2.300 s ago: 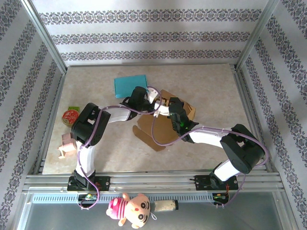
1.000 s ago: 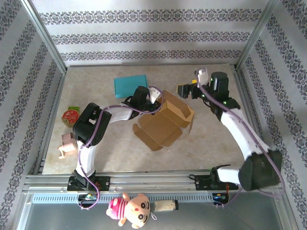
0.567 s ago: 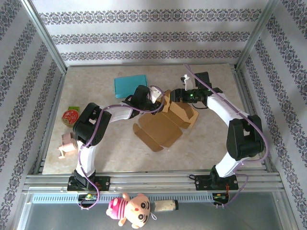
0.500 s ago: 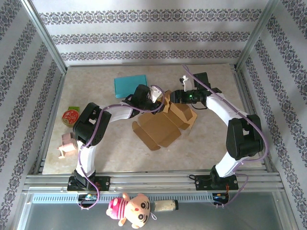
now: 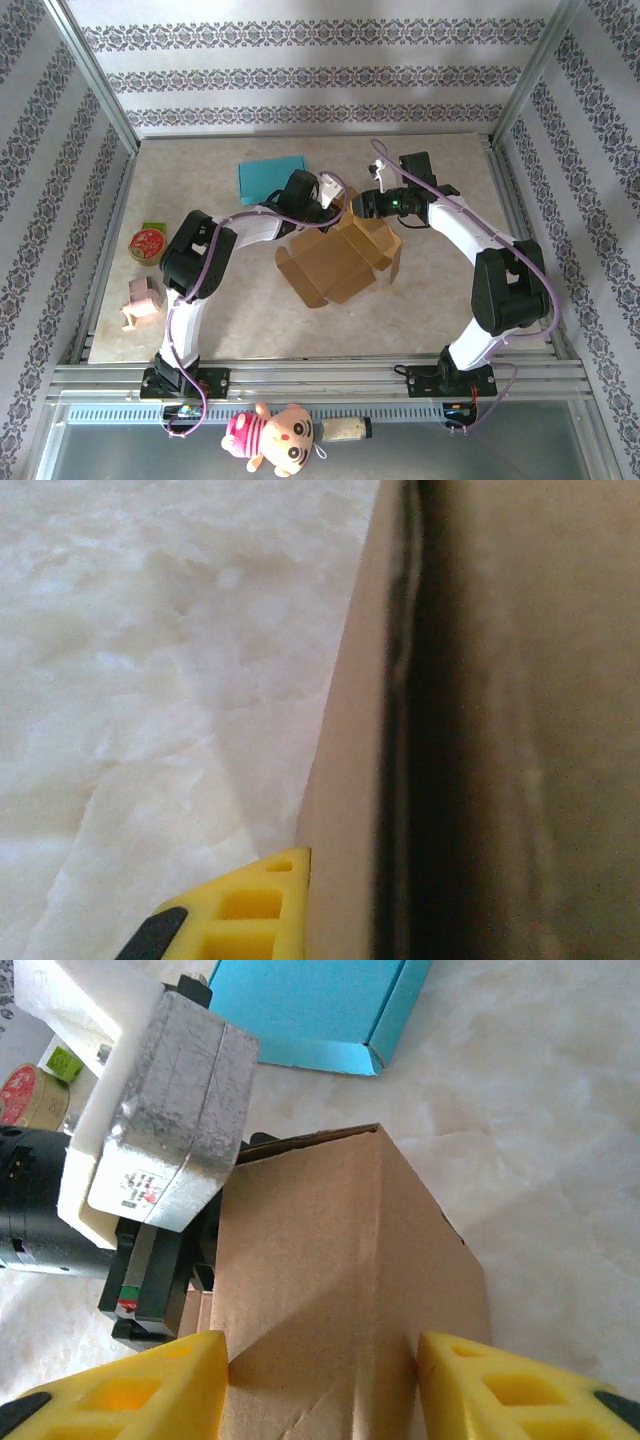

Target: Fold the paper box

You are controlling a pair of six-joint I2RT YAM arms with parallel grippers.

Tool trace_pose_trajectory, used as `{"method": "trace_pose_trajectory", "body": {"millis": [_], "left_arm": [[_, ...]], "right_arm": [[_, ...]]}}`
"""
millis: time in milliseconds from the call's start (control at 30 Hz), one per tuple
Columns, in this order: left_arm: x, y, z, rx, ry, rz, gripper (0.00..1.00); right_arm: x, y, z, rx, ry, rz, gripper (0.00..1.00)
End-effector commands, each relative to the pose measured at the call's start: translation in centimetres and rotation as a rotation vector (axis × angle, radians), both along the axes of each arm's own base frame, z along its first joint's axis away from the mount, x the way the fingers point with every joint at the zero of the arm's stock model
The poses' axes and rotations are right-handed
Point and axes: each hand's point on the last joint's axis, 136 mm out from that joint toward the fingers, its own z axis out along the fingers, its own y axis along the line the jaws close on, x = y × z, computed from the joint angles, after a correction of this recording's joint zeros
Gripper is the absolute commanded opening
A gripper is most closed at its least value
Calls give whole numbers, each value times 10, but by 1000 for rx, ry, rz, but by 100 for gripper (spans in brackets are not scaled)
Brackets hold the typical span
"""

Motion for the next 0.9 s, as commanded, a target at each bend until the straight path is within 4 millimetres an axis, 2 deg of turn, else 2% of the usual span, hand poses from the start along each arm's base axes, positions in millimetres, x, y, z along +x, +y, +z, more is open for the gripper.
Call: {"method": "trace_pose_trajectory", "body": {"millis": [0, 33, 100, 133, 200, 267, 400, 467, 533, 600, 633, 667, 700, 733, 833, 867], "left_arm": [[15, 3, -6, 30, -23, 123, 6], [14, 0, -4, 16, -35, 110, 8], [6, -12, 2, -50, -56, 31, 34], [4, -17, 4, -73, -67, -2, 43], [5, -22, 7, -98, -70, -20, 47], [10, -23, 8, -94, -74, -6, 42], [19, -20, 8, -82, -89, 37, 11], [22, -13, 4, -38, -90, 91, 0], [25, -1, -2, 25, -100, 157, 0], [22, 9, -4, 66, -115, 205, 0], [22, 14, -3, 76, -120, 227, 5], [21, 21, -3, 87, -123, 257, 17], [21, 27, -2, 98, -128, 290, 19], [22, 34, 1, 110, -139, 328, 19], [28, 63, 6, 176, -164, 509, 2], [28, 71, 7, 188, -164, 561, 0]], "right_arm": [[-9, 9, -10, 27, 90, 20, 53], [-9, 10, -9, 33, 92, 22, 54], [-8, 11, -7, 41, 89, 32, 54], [-8, 12, -6, 43, 88, 35, 54], [-8, 11, -6, 40, 88, 37, 54], [-8, 11, -6, 43, 95, 40, 54], [-10, 13, -5, 45, 95, 44, 54], [-10, 11, -4, 43, 93, 36, 54], [-10, 10, 0, 45, 88, 30, 56], [-9, 9, 7, 52, 80, 13, 63], [-8, 8, 12, 58, 75, 0, 66], [-5, 7, 20, 65, 65, -21, 68], [-3, 5, 28, 73, 52, -51, 69], [0, 2, 38, 80, 41, -87, 70], [13, -21, 64, 98, 41, -298, 72], [17, -33, 70, 104, 50, -388, 72]]}}
